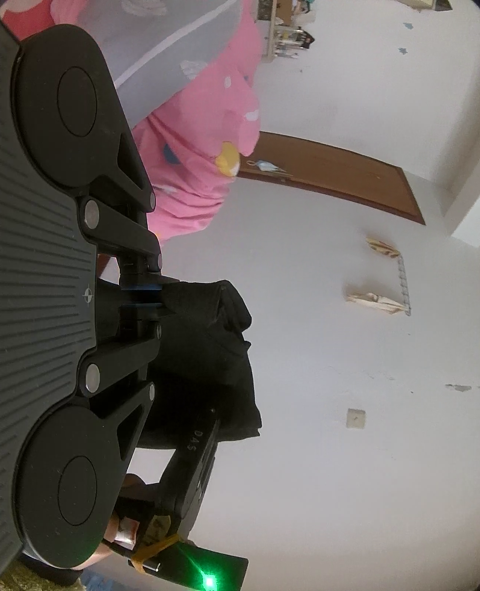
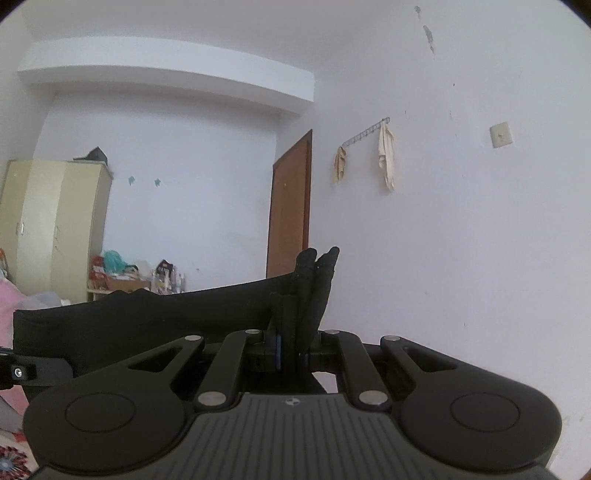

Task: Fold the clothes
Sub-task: 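Lift the folded black shirt up off the bedspread with both grippers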

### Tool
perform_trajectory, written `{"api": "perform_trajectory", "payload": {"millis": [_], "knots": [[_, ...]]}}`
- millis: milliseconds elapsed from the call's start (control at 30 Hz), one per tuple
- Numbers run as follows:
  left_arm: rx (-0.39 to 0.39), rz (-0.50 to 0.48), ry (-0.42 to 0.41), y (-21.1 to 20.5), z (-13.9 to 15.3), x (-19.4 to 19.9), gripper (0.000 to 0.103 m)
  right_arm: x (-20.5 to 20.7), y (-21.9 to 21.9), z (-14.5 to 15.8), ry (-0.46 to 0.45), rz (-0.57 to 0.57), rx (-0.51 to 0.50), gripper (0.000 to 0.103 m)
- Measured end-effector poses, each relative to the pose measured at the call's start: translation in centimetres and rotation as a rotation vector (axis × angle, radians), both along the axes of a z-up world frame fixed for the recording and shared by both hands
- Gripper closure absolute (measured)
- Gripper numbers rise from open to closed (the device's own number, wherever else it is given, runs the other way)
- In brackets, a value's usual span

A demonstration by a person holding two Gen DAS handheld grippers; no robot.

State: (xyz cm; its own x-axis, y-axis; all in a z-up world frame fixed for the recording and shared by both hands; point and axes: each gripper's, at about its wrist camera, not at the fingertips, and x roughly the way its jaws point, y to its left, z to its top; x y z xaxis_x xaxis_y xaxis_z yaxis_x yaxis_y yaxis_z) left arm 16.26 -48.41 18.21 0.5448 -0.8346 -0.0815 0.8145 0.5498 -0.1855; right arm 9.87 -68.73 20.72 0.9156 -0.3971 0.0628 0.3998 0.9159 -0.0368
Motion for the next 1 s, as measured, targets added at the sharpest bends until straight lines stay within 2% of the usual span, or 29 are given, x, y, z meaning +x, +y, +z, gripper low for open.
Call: {"api": "perform_trajectory", "payload": {"millis": [167, 600, 733, 1000], "knots": [[0.011, -0.008, 0.028, 0.1, -0.6, 0.6, 0.099, 0.9, -0.8, -1.2, 0.008, 0.009, 0.013, 0.093], [0.006, -0.026, 0.049, 0.8, 0.3, -0.4, 0.099, 0.0, -1.6, -1.0, 0.001, 0.057, 0.04, 0.093], [0.023, -0.02, 0.064, 0.5, -0.3, -0.2, 0.099, -0.1, -1.9, -1.0, 0.003, 0.069, 0.05, 0.093], [0.043, 0.005, 0.084, -0.3, -1.8, 1.3, 0.099, 1.1, -2.6, -2.9, 0.03, 0.072, 0.082, 0.093]]}}
